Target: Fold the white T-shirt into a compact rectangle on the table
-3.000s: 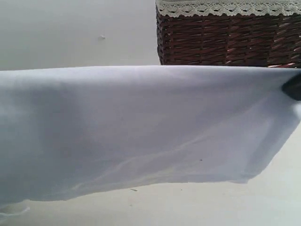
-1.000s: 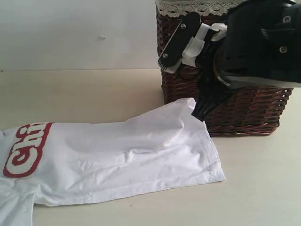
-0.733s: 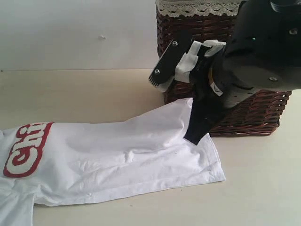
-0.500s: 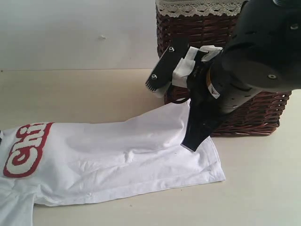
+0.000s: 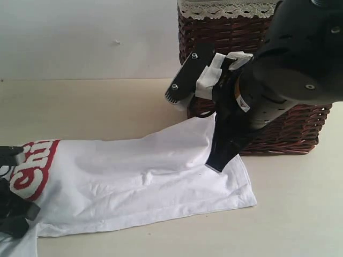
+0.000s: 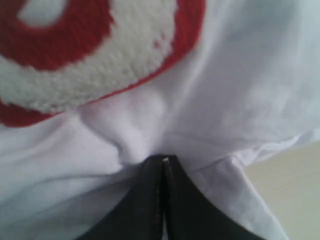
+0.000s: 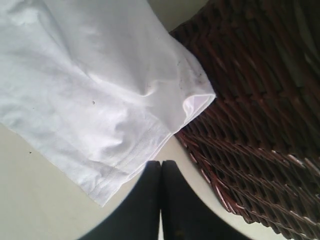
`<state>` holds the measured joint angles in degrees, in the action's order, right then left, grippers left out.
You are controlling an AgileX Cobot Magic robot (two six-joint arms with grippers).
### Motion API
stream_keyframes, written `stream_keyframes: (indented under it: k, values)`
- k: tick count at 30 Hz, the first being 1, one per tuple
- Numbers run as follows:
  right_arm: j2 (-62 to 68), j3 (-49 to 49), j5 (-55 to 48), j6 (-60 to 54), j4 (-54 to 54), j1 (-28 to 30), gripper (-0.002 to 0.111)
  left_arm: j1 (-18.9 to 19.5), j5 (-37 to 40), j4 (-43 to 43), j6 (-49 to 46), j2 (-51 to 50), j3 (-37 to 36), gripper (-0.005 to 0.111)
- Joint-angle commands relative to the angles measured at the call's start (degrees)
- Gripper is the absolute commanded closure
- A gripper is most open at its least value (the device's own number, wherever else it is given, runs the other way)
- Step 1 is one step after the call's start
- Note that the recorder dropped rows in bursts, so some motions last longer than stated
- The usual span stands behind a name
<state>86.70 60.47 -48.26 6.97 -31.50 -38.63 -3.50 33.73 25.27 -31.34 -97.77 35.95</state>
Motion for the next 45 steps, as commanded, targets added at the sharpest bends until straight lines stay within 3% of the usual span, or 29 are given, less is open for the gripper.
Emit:
stream_keyframes:
  k: [1,8,14,19,30,36,45]
  values:
    - [-0.70,-0.07,0.33,-0.27,0.01,-0.03,0.108,-1.04,4.85,-10.21,10.61,-3.61,-0.60,0.107]
    - [-0.70,-0.07,-0.31,-0.27,0.04,-0.03,0.108,-1.04,20.96,-17.98,14.09,-2.75,-0.60,0.107]
    - [-0.70,-0.07,-1.09,-2.18,4.75,-0.03,0.108,-1.04,17.90,-18.80,16.41,1.22,-0.60,0.107]
    - [-0.70,-0.07,-0.22,-11.51,13.85,-0.03,0.108,-1.04,14.97,-27.06,29.26,5.65,-0.60,0.107]
    - [-0.06,-0.07,2.17,-10.58,14.66,0.10,0.108,-1.04,14.68,-24.97,23.84,17.09,-0.60,0.107]
    - [5.17,0.25,3.77,-6.97,14.56,4.23,0.108,-1.04,8.77,-22.65,23.65,22.88,-0.60,0.107]
    - [20.12,2.59,11.20,-11.83,22.38,6.28,0.108,-1.04,-10.55,-17.94,23.43,24.00,-0.60,0.107]
